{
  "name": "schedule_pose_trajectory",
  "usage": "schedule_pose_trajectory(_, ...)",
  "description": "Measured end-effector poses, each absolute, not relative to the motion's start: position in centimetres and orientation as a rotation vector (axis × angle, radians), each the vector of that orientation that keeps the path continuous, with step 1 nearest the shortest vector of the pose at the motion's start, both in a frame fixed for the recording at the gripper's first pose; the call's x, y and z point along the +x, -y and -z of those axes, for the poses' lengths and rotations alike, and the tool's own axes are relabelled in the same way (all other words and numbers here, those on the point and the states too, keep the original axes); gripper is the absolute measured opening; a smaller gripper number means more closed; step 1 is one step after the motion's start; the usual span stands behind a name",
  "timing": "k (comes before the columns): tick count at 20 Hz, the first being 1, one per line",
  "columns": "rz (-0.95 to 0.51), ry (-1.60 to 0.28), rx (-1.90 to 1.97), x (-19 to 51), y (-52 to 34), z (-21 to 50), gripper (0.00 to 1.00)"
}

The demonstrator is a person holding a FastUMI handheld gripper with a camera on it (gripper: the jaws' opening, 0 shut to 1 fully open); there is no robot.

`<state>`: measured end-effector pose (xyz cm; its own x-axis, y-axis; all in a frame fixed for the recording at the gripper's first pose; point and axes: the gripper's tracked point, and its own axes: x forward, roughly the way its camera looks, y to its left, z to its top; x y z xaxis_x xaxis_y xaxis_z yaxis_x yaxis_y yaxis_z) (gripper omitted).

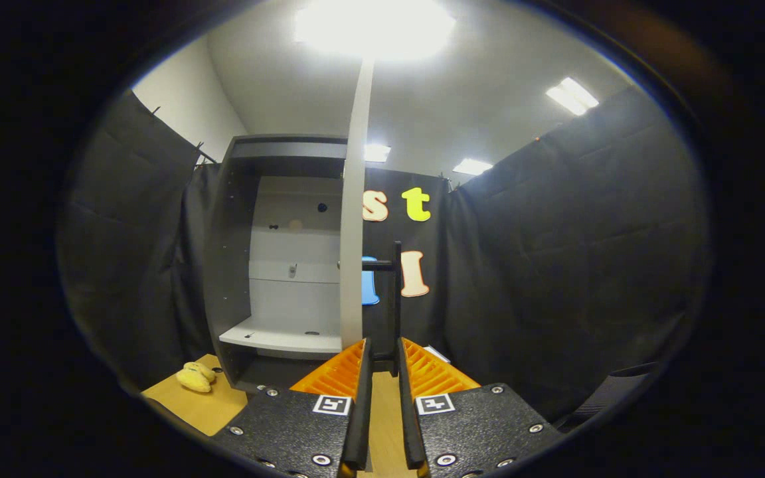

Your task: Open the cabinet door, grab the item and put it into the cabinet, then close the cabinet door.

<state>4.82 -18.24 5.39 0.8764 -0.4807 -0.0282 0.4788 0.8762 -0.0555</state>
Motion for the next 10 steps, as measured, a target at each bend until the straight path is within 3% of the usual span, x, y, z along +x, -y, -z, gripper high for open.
schedule_pose_trajectory(5, 0.445, -0.013, -0.064, 3.5, 14.5, -5.1, 0.30)
schedule_pose_trajectory(8, 0.393, -0.036, -0.104, 3.5, 10.5, -3.9, 0.80)
schedule_pose_trajectory(10, 0.348, -0.038, -0.124, 3.9, 7.6, -2.9, 0.94)
